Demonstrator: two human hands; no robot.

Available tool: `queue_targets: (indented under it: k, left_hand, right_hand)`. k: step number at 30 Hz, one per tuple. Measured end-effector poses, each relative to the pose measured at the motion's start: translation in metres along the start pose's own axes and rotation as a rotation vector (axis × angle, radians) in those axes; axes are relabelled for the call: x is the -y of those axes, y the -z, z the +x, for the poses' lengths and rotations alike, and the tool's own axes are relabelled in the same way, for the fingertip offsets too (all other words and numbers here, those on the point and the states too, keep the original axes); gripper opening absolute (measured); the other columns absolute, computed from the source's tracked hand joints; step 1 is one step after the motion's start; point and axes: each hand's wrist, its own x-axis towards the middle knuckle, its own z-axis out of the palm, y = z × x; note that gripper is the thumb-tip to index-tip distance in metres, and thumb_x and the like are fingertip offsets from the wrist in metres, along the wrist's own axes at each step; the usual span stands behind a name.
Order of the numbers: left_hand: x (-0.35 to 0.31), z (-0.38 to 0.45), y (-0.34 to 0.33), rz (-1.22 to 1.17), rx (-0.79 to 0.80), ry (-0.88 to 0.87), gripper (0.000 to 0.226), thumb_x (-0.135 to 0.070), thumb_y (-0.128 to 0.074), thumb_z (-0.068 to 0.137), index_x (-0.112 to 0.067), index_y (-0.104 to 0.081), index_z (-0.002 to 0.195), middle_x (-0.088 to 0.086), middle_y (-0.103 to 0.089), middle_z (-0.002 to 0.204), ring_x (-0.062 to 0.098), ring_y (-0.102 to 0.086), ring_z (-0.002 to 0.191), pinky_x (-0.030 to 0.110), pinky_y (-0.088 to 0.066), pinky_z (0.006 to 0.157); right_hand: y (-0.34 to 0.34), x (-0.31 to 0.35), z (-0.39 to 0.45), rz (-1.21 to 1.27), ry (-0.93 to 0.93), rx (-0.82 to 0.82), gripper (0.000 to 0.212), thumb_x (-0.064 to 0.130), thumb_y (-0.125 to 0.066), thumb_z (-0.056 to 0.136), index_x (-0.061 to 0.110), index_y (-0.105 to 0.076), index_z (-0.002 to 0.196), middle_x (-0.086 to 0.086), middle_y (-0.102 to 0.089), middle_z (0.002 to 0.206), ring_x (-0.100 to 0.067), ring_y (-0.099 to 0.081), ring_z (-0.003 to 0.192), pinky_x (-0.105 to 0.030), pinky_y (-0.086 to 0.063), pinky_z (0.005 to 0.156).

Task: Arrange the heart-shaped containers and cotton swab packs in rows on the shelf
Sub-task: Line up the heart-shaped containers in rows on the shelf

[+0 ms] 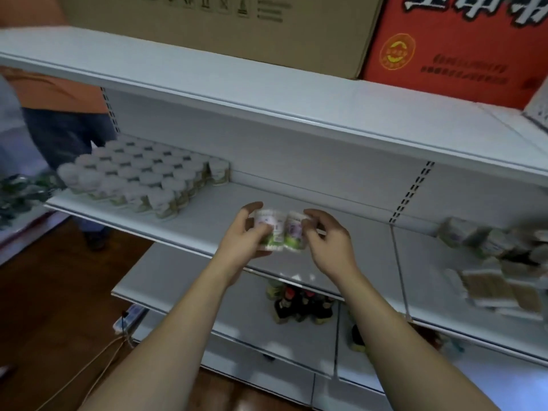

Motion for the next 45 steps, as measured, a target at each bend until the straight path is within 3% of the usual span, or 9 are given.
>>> queue_targets:
  k: [7,13,17,19,21,24,27,36,45]
  left_hand:
    - [-0.019,0.047,0.074,0.013,-0.052,-0.077,0.046,-0.018,-0.067,0.095,-0.031,-0.048,0.134,0.001,-0.058,0.127,0.008,-0.061,0.108,0.036,-0.061,0.082]
    - [-0.045,0.095,0.129,0.167,-0.178,-0.218,0.043,-0.017,-0.068,0.094,-0.022,-0.051,0.133,0.000,-0.061,0.109,-0.002,-0.061,0.092,0.010,-0.050,0.069]
    - [-0.048,0.120,0.166,0.290,-0.205,-0.242,0.049,-0.022,-0.070,0.093,-0.022,-0.049,0.137,0.010,-0.060,0.103,0.019,-0.061,0.092,0.029,-0.054,0.078]
    - [-0.050,0.131,0.183,0.335,-0.193,-0.221,0.055,-0.023,-0.069,0.094,-0.020,-0.045,0.143,0.003,-0.054,0.107,0.016,-0.055,0.095,0.016,-0.049,0.071]
    - [-0.053,0.142,0.199,0.339,-0.177,-0.183,0.056,-0.026,-0.069,0.094,-0.023,-0.044,0.144,-0.004,-0.050,0.119,0.012,-0.053,0.103,0.019,-0.048,0.077]
    - [-0.056,0.156,0.218,0.376,-0.106,-0.163,0.059,-0.030,-0.069,0.093,-0.025,-0.043,0.146,-0.004,-0.048,0.127,0.013,-0.054,0.106,0.035,-0.051,0.090]
    - [-0.060,0.167,0.234,0.413,-0.051,-0.158,0.062,-0.032,-0.070,0.092,-0.028,-0.042,0.147,-0.006,-0.048,0.128,0.013,-0.054,0.108,0.043,-0.052,0.095]
    - [-0.057,0.179,0.266,0.359,0.081,-0.124,0.057,-0.028,-0.070,0.092,-0.030,-0.046,0.143,-0.013,-0.048,0.115,0.014,-0.056,0.105,0.048,-0.056,0.091]
    - [-0.060,0.183,0.270,0.367,0.143,-0.171,0.062,-0.030,-0.069,0.093,-0.027,-0.041,0.148,-0.011,-0.047,0.125,0.009,-0.052,0.111,0.032,-0.050,0.095]
  right_hand:
    - [-0.089,0.019,0.052,-0.065,0.157,0.017,0.021,0.023,-0.063,0.095,0.016,-0.067,0.115,-0.001,-0.064,0.116,-0.018,-0.063,0.102,-0.038,-0.056,0.085]
    - [-0.168,0.024,0.089,-0.201,0.302,0.076,0.027,0.024,-0.058,0.095,0.009,-0.065,0.117,-0.009,-0.063,0.122,-0.027,-0.063,0.107,-0.035,-0.052,0.087]
    - [-0.218,0.027,0.100,-0.329,0.274,0.137,0.033,0.027,-0.052,0.093,0.005,-0.065,0.114,-0.015,-0.060,0.123,-0.035,-0.061,0.108,-0.033,-0.049,0.088]
    - [-0.237,0.028,0.104,-0.392,0.282,0.139,0.042,0.035,-0.045,0.094,0.006,-0.067,0.116,-0.020,-0.058,0.130,-0.039,-0.060,0.115,-0.041,-0.052,0.094]
    - [-0.247,0.028,0.107,-0.471,0.287,0.094,0.042,0.035,-0.046,0.095,0.009,-0.069,0.118,-0.024,-0.056,0.135,-0.042,-0.056,0.121,-0.048,-0.052,0.094]
    - [-0.256,0.030,0.104,-0.572,0.269,0.039,0.036,0.016,-0.064,0.091,0.013,-0.067,0.126,-0.027,-0.053,0.135,-0.047,-0.053,0.119,-0.052,-0.055,0.083]
    - [-0.265,0.038,0.107,-0.652,0.234,0.067,0.057,-0.007,-0.072,0.074,0.009,-0.065,0.129,-0.029,-0.055,0.129,-0.050,-0.057,0.110,-0.053,-0.059,0.071]
    - [-0.282,0.054,0.123,-0.866,0.117,0.104,0.068,0.005,-0.065,0.080,0.010,-0.048,0.145,-0.025,-0.041,0.147,-0.049,-0.046,0.123,-0.053,-0.053,0.084]
    - [-0.286,0.061,0.125,-0.879,0.017,0.163,0.073,0.013,-0.055,0.089,0.017,-0.026,0.156,-0.017,-0.020,0.160,-0.044,-0.031,0.136,-0.053,-0.048,0.094]
